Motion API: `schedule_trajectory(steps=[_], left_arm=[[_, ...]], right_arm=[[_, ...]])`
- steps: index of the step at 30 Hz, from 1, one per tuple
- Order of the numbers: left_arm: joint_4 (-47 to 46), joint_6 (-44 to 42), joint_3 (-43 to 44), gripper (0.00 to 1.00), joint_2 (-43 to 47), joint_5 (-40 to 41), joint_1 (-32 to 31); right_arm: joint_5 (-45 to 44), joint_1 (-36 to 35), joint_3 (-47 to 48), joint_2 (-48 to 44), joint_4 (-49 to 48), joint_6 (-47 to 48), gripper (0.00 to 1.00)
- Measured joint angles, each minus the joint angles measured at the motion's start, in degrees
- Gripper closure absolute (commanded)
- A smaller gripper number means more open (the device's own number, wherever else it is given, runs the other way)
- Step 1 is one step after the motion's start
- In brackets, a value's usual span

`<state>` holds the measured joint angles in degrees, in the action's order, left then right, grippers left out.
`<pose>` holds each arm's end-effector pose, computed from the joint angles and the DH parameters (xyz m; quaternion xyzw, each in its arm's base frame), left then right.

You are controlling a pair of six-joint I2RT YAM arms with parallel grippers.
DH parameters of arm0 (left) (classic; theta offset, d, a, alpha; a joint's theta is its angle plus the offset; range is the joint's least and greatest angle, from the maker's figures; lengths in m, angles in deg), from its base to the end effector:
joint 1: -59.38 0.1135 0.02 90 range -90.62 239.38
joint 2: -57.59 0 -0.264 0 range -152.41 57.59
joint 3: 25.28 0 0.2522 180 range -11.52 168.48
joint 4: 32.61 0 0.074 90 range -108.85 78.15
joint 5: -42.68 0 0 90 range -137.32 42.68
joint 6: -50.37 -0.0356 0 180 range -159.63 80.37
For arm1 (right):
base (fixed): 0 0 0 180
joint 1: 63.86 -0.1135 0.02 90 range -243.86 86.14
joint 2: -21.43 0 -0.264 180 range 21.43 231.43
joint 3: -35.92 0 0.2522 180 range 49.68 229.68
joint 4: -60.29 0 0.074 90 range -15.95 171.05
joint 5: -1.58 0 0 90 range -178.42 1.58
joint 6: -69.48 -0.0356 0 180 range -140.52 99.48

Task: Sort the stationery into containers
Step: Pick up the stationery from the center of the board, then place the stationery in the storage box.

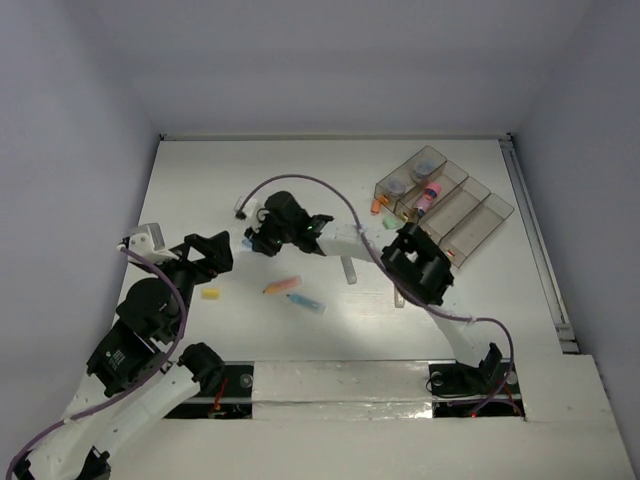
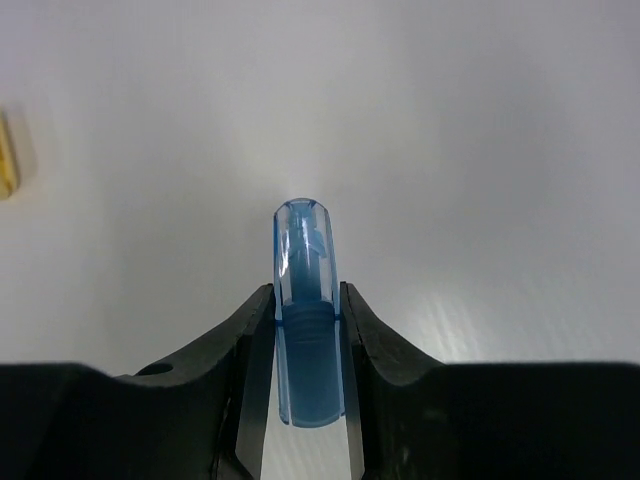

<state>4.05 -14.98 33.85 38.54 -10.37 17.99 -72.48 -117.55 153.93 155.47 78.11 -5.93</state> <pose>0.0634 -0.0274 0.3682 -0.1335 0.6770 -0.1940 0.6973 0.3094 0.4376 0.1733 -0.5444 0.6866 0.2713 0.3983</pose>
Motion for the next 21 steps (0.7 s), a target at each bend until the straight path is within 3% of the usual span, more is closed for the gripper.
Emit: schedule_trajectory(steps=[5, 12, 16, 21], left_arm=[[-1.44, -1.18, -0.5, 0.03, -0.02, -3.45, 0.31], [-4.11, -3.89, -1.84, 0.03, -2.14, -12.92, 0.74], [-5.11, -5.18, -2.23, 0.03, -2.93, -17.53, 1.14], [-5.97, -6.4, -2.67, 0.03, -2.91, -21.42, 1.64]], right_arm=[[-3.82, 7.08, -13.31, -13.6, -12.24, -10.91, 0.92], [-16.94, 22.91, -33.9, -38.66, -24.83, -25.94, 0.93], [-24.44, 32.92, -44.52, -47.58, -24.94, -33.7, 0.93], [-29.14, 43.36, -53.64, -51.89, -20.37, -40.35, 0.93]])
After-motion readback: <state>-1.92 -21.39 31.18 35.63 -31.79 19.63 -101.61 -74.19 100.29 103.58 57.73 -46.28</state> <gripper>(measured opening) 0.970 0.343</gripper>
